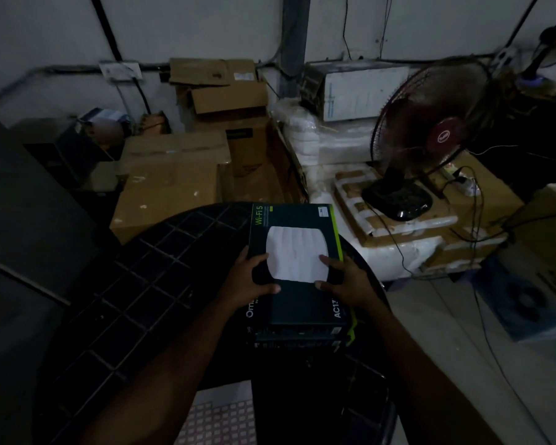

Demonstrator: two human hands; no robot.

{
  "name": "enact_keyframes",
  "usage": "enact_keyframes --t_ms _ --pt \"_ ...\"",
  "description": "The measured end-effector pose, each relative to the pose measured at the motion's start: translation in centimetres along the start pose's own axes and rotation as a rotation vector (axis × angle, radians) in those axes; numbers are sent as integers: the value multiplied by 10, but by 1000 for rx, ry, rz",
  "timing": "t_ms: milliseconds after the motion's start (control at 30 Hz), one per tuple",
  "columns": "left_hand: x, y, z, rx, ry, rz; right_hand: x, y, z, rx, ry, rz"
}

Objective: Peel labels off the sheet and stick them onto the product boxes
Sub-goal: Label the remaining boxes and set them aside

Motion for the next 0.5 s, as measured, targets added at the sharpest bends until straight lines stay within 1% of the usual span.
enact_keyframes --t_ms 33,100,167,200,267,333,400,467,500 --pt "2 1 2 -6 -30 8 1 2 -2 -12 19 6" --pt "8 7 5 4 -120 -25 8 6 -7 12 101 31" --pt "14 22 1 50 -301 -122 16 14 -13 93 343 35" --pt "18 32 -2 89 -403 -175 19 21 -14 133 474 9" --pt "23 55 -6 157 -512 -234 28 38 -7 143 603 -72" --pt "23 78 0 219 -515 -268 45 56 3 105 660 -109" --pt "20 101 10 289 -477 -259 63 73 9 75 684 -147" --pt "13 127 28 302 -450 -244 82 90 20 57 699 -160" --pt "7 141 40 269 -422 -251 93 98 26 48 689 -149"
Point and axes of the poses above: each hand's wrist, its own y-axis away from the middle knuckle, its own x-axis out of the palm, z = x × y, the point moved 7 cm from there along -y, towards the middle knuckle, and after that the axes turned 13 degrees about -y, right-handed, at the moved point
